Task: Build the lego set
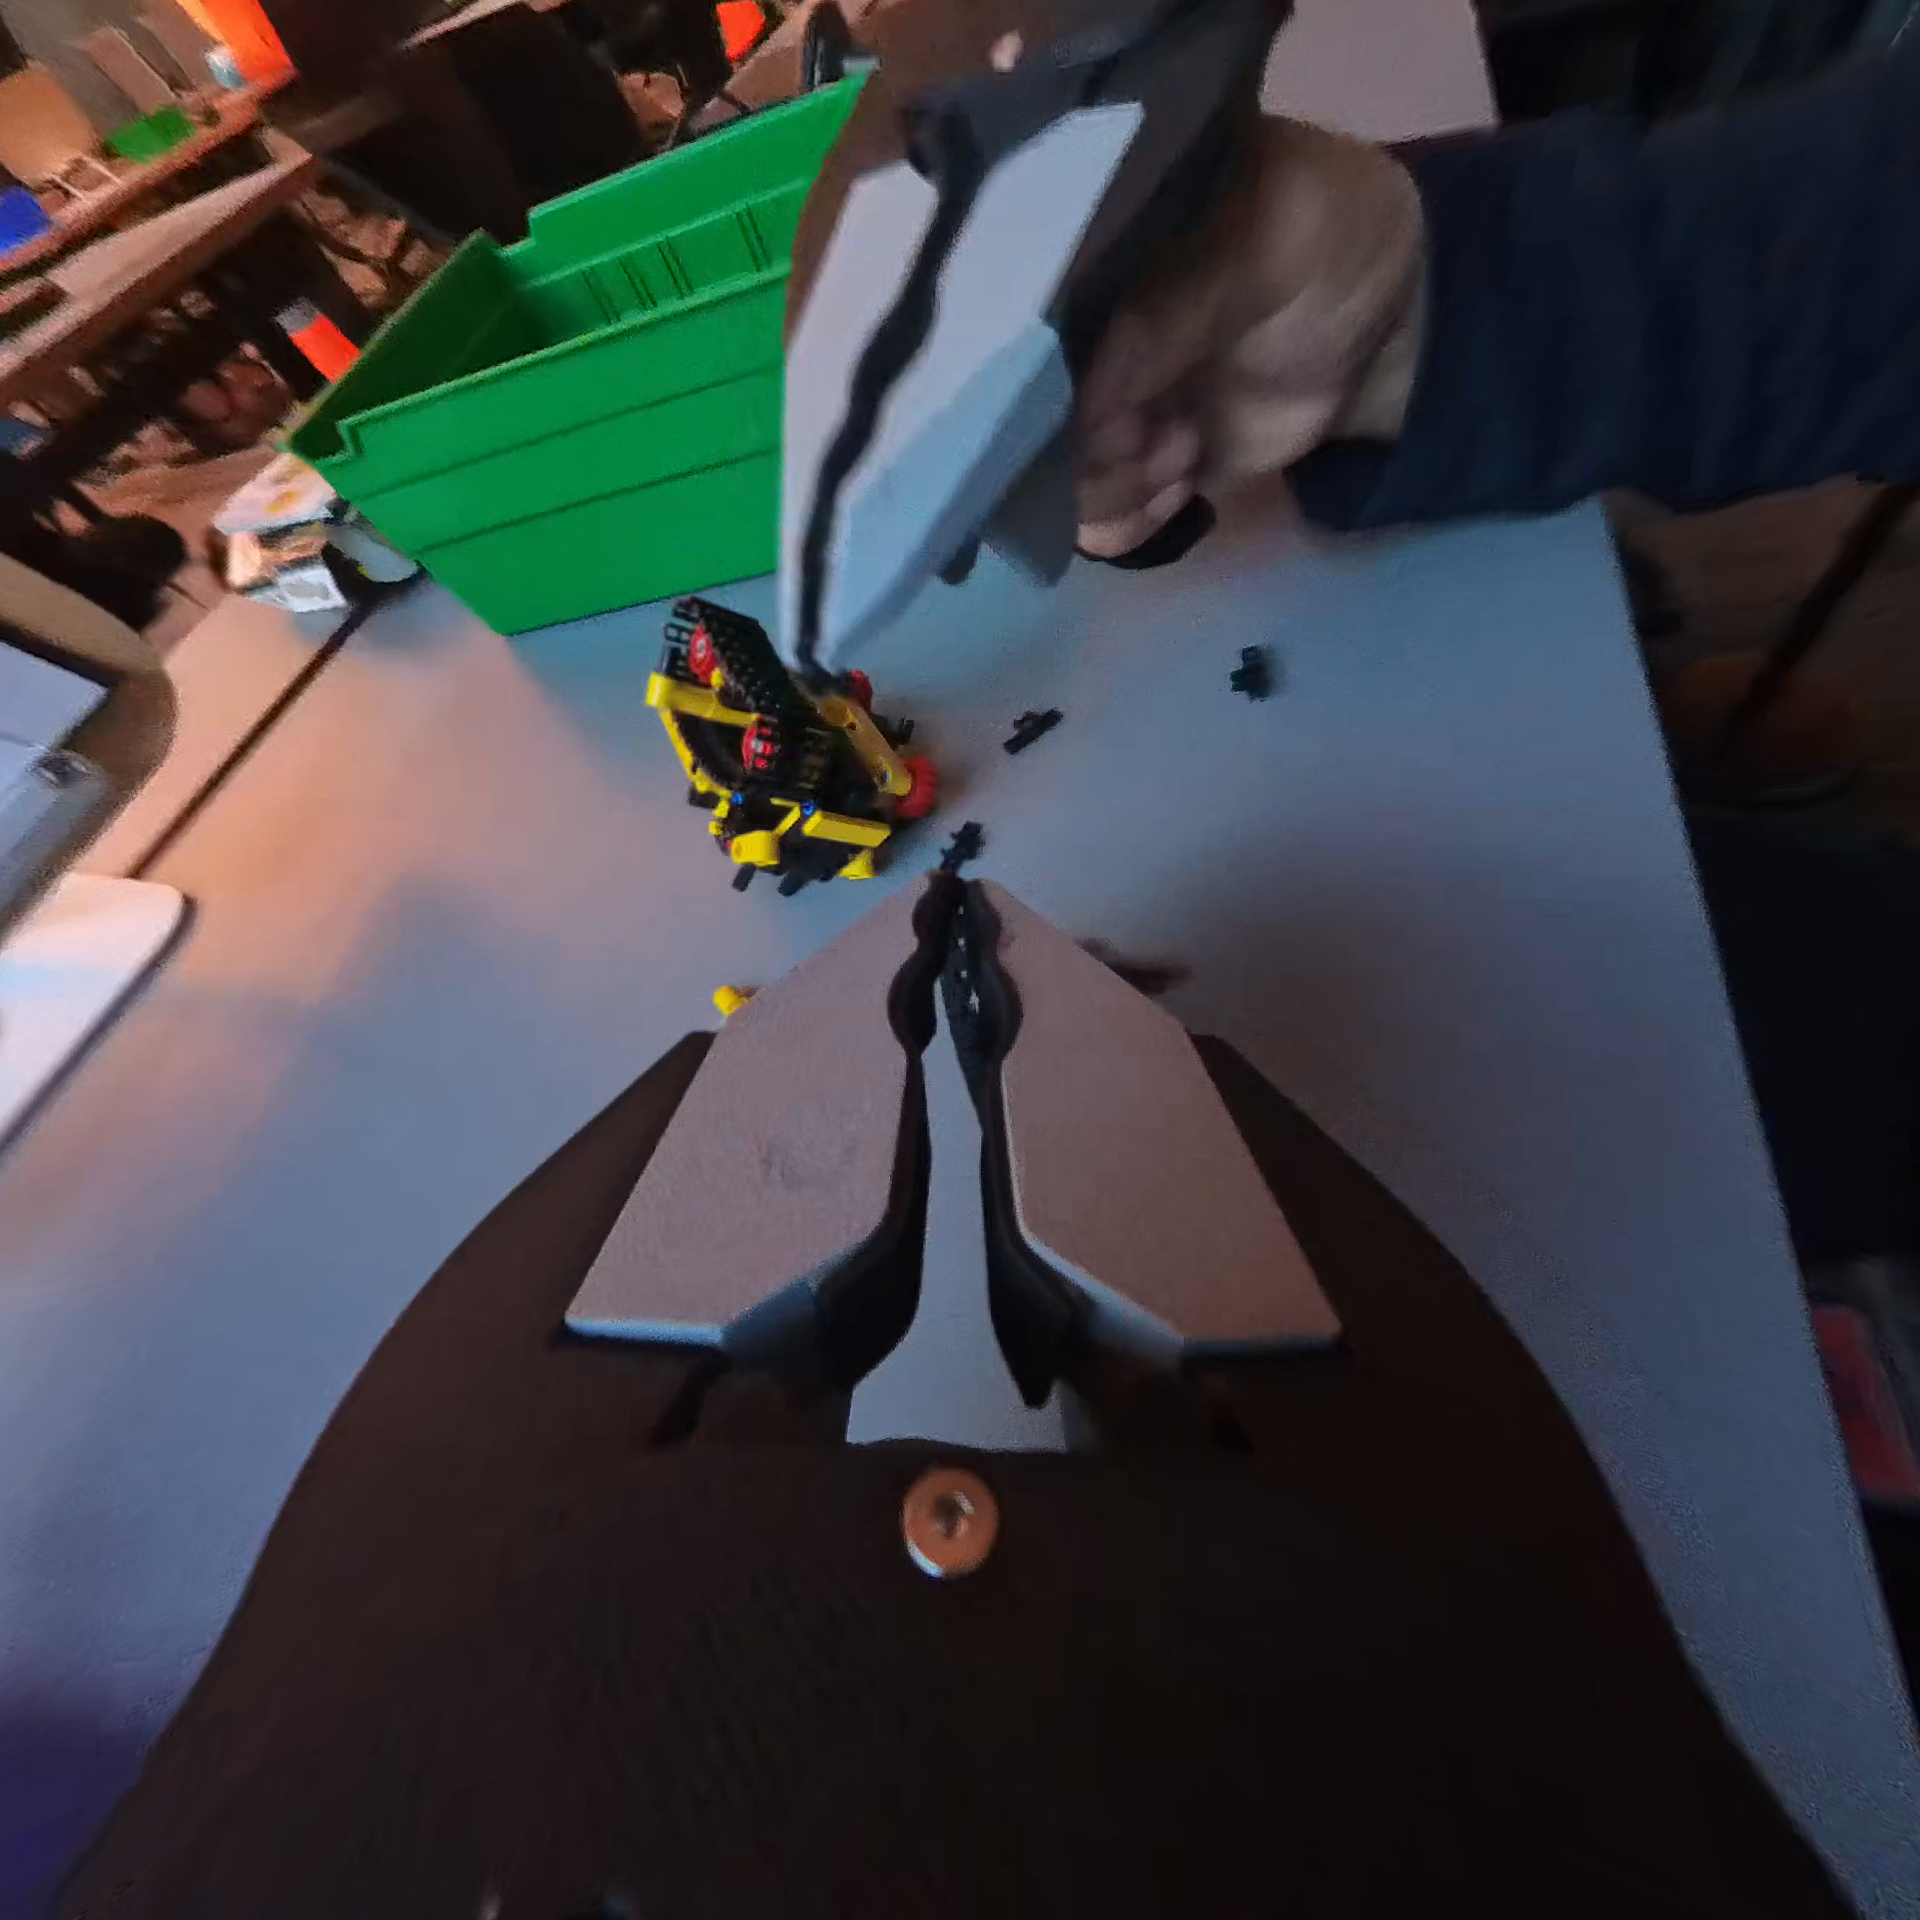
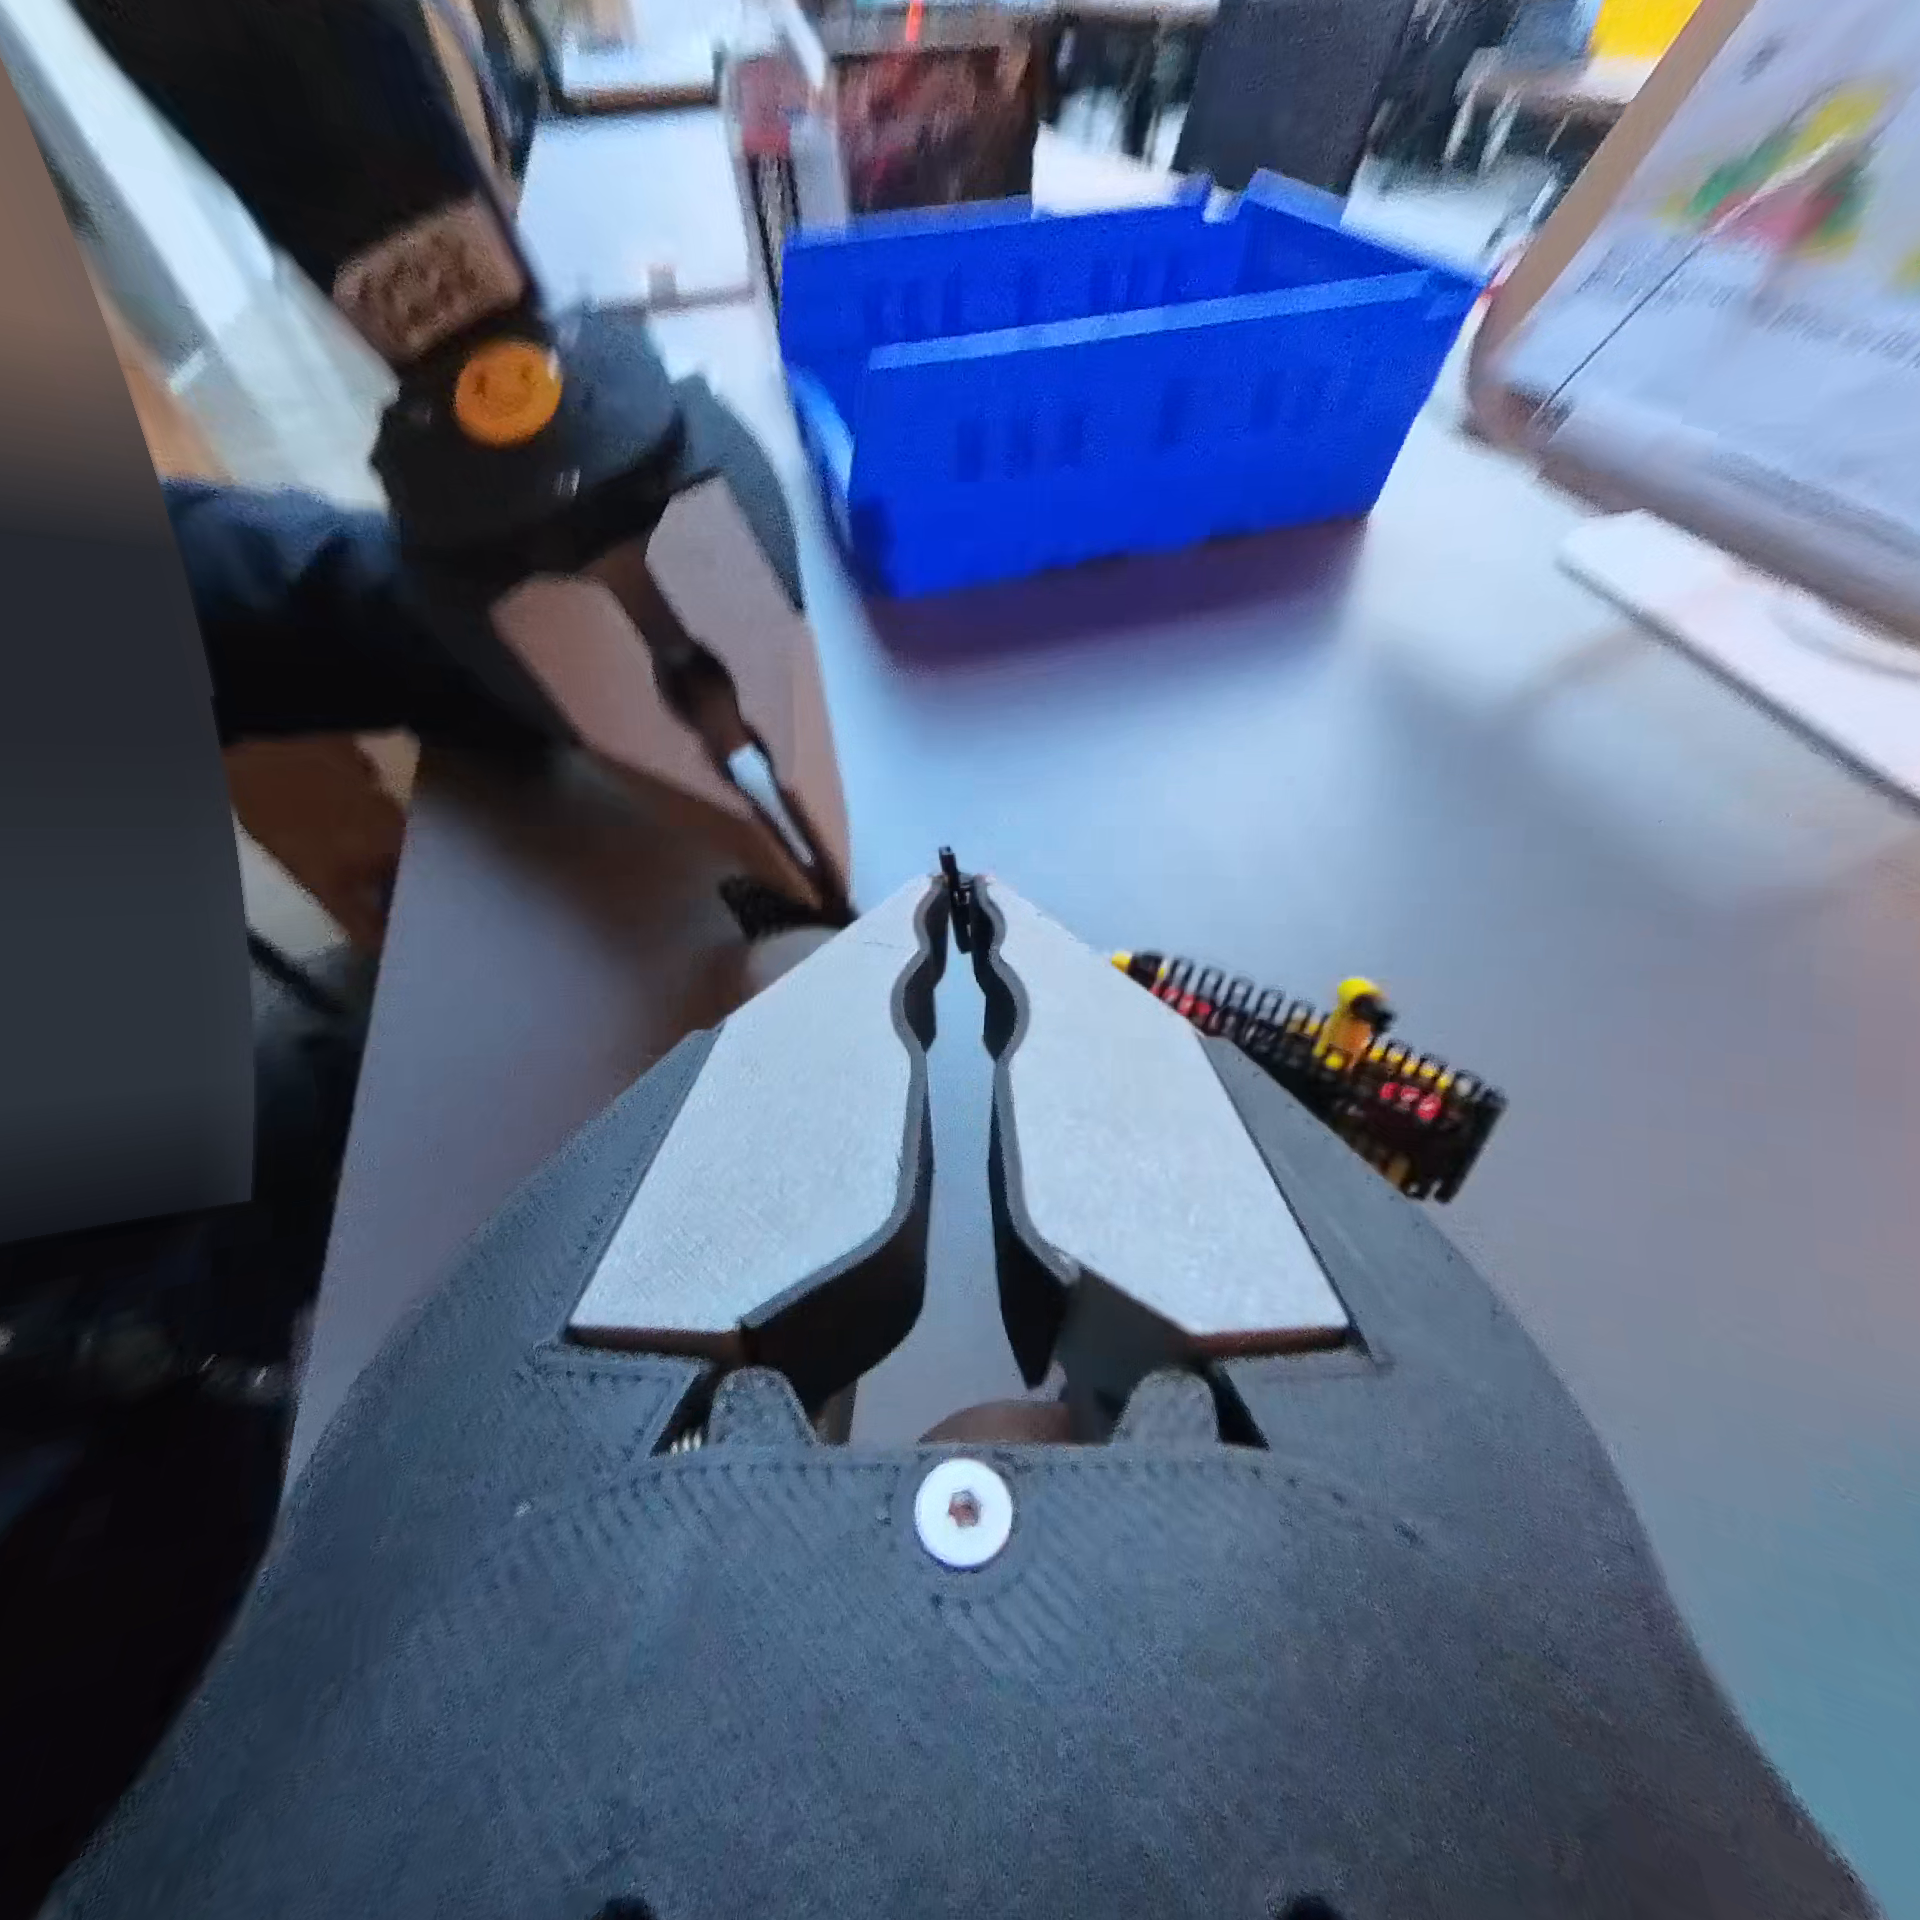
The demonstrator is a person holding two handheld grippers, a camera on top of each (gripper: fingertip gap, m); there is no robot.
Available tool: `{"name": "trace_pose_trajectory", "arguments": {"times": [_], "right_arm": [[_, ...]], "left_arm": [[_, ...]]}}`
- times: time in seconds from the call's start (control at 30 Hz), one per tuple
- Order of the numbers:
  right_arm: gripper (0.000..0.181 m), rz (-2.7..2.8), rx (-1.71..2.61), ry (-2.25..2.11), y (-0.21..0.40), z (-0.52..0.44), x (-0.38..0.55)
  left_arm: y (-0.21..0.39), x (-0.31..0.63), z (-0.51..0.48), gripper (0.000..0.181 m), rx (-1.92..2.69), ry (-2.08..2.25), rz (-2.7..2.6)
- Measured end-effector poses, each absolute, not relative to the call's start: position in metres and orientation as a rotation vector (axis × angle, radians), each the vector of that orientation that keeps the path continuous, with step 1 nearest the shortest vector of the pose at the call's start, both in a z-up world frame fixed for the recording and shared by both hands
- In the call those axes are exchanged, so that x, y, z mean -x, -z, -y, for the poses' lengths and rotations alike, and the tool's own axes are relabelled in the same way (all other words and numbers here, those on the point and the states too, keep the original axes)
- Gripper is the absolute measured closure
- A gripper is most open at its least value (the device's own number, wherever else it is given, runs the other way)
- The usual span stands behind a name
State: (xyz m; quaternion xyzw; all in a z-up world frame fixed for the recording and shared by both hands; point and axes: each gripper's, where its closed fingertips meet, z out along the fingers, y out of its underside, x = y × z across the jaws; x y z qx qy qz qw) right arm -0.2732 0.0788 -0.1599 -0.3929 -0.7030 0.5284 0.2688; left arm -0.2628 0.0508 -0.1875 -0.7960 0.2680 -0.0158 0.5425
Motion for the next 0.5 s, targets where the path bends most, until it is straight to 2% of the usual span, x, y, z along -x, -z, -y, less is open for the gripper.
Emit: {"name": "trace_pose_trajectory", "arguments": {"times": [0.1,0.13,0.17,0.27,0.37,0.43,0.5], "right_arm": [[0.178,2.074,1.059,-1.279,0.188,-0.073,0.268],[0.166,2.122,1.062,-1.211,0.198,-0.072,0.267],[0.165,2.151,1.071,-1.146,0.207,-0.073,0.269],[0.167,2.239,1.071,-0.936,0.234,-0.080,0.270],[0.166,2.234,0.985,-0.913,0.232,-0.074,0.271],[0.180,2.245,0.949,-0.982,0.228,-0.065,0.267],[0.175,2.350,1.015,-0.879,0.251,-0.071,0.261]], "left_arm": [[0.186,0.273,-0.050,0.181,1.906,0.157,-0.545],[0.185,0.274,-0.050,0.181,1.906,0.178,-0.530],[0.185,0.273,-0.050,0.181,1.908,0.202,-0.521],[0.188,0.273,-0.051,0.181,1.920,0.186,-0.535],[0.193,0.271,-0.051,0.181,1.935,0.174,-0.561],[0.193,0.270,-0.051,0.181,1.931,0.174,-0.563],[0.193,0.271,-0.051,0.181,1.934,0.174,-0.558]]}}
